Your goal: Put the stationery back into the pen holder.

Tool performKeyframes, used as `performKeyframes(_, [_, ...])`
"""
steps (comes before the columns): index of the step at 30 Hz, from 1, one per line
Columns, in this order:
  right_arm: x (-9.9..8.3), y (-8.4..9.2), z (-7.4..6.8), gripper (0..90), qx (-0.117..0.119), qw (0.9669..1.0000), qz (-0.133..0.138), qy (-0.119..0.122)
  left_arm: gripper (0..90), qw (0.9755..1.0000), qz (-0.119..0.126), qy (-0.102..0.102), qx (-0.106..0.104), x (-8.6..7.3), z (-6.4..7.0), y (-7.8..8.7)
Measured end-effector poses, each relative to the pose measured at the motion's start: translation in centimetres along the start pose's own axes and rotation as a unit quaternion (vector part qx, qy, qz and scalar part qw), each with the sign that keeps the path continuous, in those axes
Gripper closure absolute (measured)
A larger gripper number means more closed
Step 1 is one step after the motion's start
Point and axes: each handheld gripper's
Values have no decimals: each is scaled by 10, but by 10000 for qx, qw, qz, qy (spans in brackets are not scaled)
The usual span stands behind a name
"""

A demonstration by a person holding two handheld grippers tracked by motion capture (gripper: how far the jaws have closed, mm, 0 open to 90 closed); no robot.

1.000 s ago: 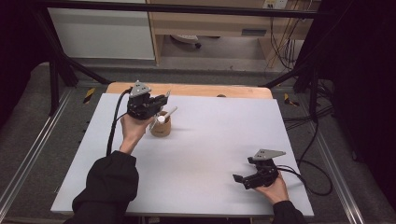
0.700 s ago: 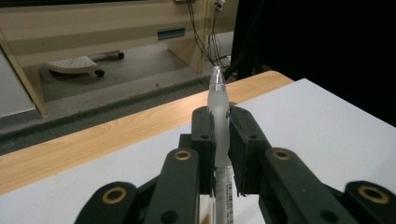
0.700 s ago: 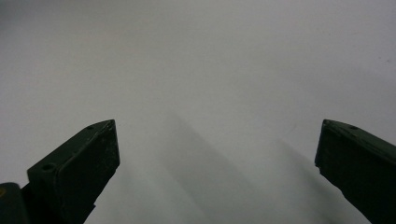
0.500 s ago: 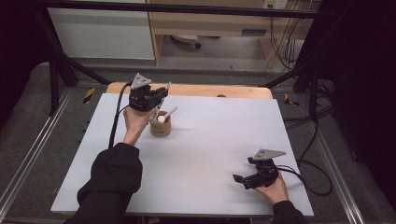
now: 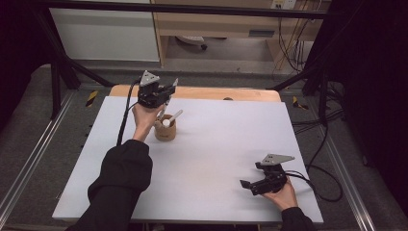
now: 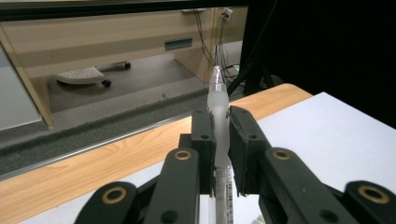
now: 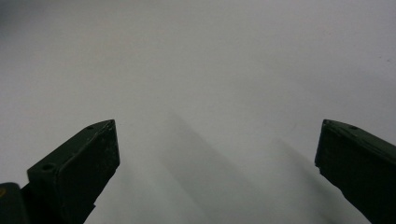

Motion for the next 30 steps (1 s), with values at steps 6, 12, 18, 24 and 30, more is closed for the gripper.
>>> performKeyframes(6, [0, 0, 0, 6, -2, 10000, 12, 7, 801, 10000, -25, 5, 32, -6, -6, -11])
performKeyframes(12, [0, 1, 0, 6, 6, 10000, 8, 1, 800, 9998, -158, -31, 72, -14, -15, -21])
performKeyframes(18, [0, 0, 0, 6, 2, 10000, 20, 15, 800, 9992, -396, -88, 30, -22, -20, -26])
performKeyframes(24, [0, 1, 0, 6, 13, 10000, 39, 22, 801, 9984, -551, -133, -79, -27, -19, -29])
performKeyframes(30, [0, 1, 0, 6, 19, 10000, 47, 27, 800, 9968, -725, -281, -199, -31, -14, -31])
Point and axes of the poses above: each handheld gripper's, and its own axes: y roughly backward along the jaws, x roughly out of its top, z roughly to its right, and after that the axes turned 3 degrees about -z, right-handed
